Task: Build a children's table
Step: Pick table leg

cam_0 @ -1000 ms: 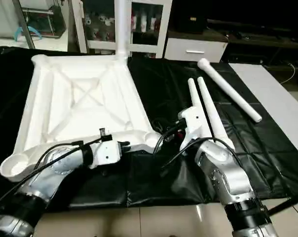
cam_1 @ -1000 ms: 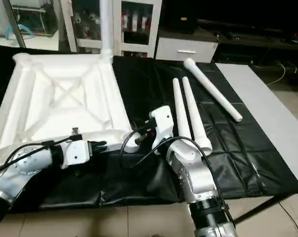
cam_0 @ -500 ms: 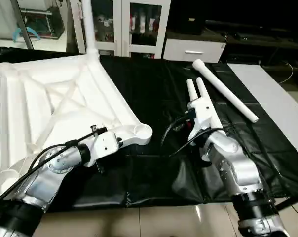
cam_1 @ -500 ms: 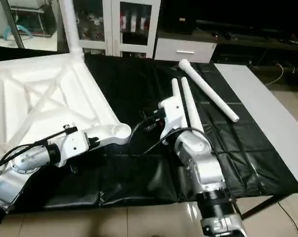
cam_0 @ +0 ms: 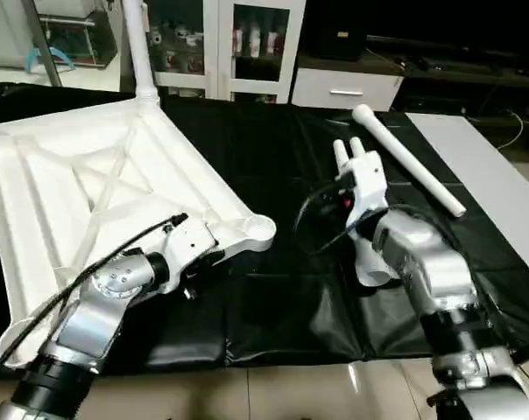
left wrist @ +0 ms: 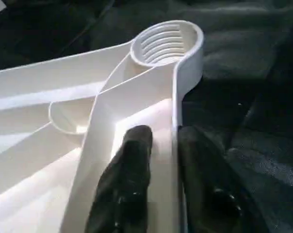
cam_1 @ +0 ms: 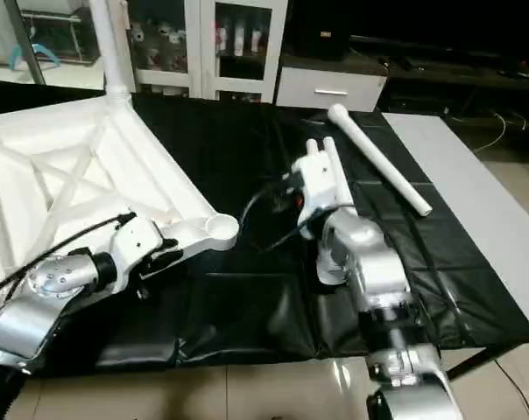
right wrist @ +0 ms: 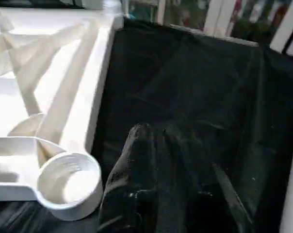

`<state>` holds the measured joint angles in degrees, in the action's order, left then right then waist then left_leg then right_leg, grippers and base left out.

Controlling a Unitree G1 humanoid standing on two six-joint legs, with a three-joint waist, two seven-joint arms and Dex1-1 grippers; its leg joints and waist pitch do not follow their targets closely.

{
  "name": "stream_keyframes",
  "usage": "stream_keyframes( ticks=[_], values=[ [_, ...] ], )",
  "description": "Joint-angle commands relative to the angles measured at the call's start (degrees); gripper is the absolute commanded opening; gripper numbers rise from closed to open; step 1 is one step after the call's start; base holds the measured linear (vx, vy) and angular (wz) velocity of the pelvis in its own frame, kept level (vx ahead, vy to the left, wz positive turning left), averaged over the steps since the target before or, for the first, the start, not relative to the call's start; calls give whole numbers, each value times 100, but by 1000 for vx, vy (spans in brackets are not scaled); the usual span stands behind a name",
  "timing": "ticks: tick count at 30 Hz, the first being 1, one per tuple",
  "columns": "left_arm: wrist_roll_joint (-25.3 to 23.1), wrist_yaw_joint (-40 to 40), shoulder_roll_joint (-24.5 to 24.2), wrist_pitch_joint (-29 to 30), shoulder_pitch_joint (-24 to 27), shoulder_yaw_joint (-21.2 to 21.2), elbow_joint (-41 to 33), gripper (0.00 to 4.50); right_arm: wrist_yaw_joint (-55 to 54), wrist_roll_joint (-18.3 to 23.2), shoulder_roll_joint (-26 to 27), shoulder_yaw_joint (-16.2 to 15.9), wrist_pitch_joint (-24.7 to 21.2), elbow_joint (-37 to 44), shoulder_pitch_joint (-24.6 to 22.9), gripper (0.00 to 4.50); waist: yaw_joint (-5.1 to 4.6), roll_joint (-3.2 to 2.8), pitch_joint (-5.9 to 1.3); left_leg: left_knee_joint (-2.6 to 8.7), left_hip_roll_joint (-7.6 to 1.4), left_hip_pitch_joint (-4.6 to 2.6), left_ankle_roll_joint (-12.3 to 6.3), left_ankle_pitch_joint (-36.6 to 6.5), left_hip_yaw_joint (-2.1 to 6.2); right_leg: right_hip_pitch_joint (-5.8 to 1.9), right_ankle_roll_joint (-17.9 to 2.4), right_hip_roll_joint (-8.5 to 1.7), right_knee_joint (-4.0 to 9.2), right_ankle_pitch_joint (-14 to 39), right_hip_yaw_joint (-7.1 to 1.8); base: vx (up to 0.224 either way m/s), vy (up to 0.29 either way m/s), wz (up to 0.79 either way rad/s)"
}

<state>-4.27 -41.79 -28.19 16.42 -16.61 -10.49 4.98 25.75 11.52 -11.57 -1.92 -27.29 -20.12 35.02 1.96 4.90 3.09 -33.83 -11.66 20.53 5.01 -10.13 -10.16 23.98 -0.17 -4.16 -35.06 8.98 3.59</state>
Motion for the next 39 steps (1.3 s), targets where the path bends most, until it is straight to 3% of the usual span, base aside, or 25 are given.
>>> stream_keyframes(
  ticks=[1, 2, 3, 6, 8, 10, 11, 12, 13, 16, 19, 24, 30, 39],
  values=[
    [85, -89, -120, 118, -197, 274, -168, 139, -250, -85, -100, 153, -329, -371, 277, 80, 25, -107, -342, 425, -114, -60, 221, -1804, 53, -222, -931, -302, 421, 1956, -245, 0, 0, 0],
    [133, -152, -170, 103, -210, 278, -187, 145, -400, -143, -97, 190, -424, -598, 416, 84, 18, -91, -345, 426, -109, -51, 227, -1803, 53, -231, -914, -300, 430, 2005, -241, 0, 0, 0],
    [242, -263, -253, 38, -236, 295, -236, 146, -689, -264, -96, 255, -543, -1083, 688, 95, 21, -102, -336, 408, -102, -88, 284, -1896, 51, -186, -897, -310, 442, 2161, -238, 0, 0, 0],
    [465, -468, -322, 74, -250, 326, -413, 175, -1014, -355, -101, 358, -514, -1612, 964, 124, 31, -88, -346, 405, -107, -74, 335, -1821, 56, -206, -894, -324, 417, 2043, -235, 0, 0, 0],
    [1007, -894, -347, 493, -222, 389, -1051, 184, -1488, -345, -157, 595, -314, -2411, 1356, 137, 52, -71, -371, 395, -119, -87, 366, -1588, 33, -204, -989, -319, 367, 1681, -234, 0, 0, 0],
    [1273, -1071, -334, 752, -187, 371, -1437, 212, -1593, -331, -198, 648, -218, -2754, 1497, 164, 79, -97, -380, 379, -114, -86, 385, -1431, 3, -204, -1091, -295, 321, 1286, -227, 0, 0, 0],
    [1412, -1162, -317, 885, -160, 329, -1689, 216, -1608, -323, -218, 658, -181, -2943, 1560, 164, 67, 16, -395, 365, -109, -38, 327, -1258, -8, -247, -1106, -290, 270, 1096, -225, 0, 0, 0],
    [1497, -1202, -311, 960, -148, 297, -1839, 216, -1628, -329, -224, 665, -167, -3085, 1610, 164, 94, -14, -394, 370, -113, -37, 313, -1205, -10, -254, -1110, -308, 264, 1068, -228, 0, 0, 0],
    [1596, -1227, -302, 1074, -133, 262, -2020, 221, -1650, -329, -224, 681, -173, -3260, 1664, 171, 89, 4, -389, 356, -110, -23, 272, -1131, -25, -249, -1085, -300, 269, 1018, -234, 0, 0, 0],
    [1717, -1229, -338, 1268, -95, 193, -2293, 256, -1730, -401, -214, 699, -259, -3656, 1723, 207, 89, 22, -370, 349, -101, -1, 274, -1199, -33, -248, -971, -293, 298, 1268, -234, 0, 0, 0],
    [1787, -1374, -482, 1403, -14, 150, -2429, 274, -1781, -491, -221, 667, -325, -4163, 1776, 224, 79, -13, -362, 347, -100, 2, 356, -1421, -15, -229, -842, -294, 330, 1677, -228, 0, 0, 0],
    [1881, -1479, -576, 1606, -27, 123, -2568, 305, -2034, -627, -261, 635, -104, -4483, 1774, 226, 61, -8, -338, 339, -102, -33, 466, -1793, -3, -168, -762, -288, 368, 2070, -221, 0, 0, 0],
    [1946, -1422, -654, 1768, -51, 76, -2656, 356, -2042, -487, -280, 833, 321, -4562, 1930, 226, 28, -9, -347, 325, -92, -3, 442, -1957, 21, -168, -680, -289, 377, 2273, -212, 0, 0, 0],
    [1914, -1383, -711, 1810, -151, 17, -2584, 435, -1985, -533, -460, 864, 405, -4718, 2089, 305, 15, -27, -388, 298, -84, 47, 353, -1454, -13, -206, -923, -245, 272, 1383, -218, 0, 0, 0]
  ],
)
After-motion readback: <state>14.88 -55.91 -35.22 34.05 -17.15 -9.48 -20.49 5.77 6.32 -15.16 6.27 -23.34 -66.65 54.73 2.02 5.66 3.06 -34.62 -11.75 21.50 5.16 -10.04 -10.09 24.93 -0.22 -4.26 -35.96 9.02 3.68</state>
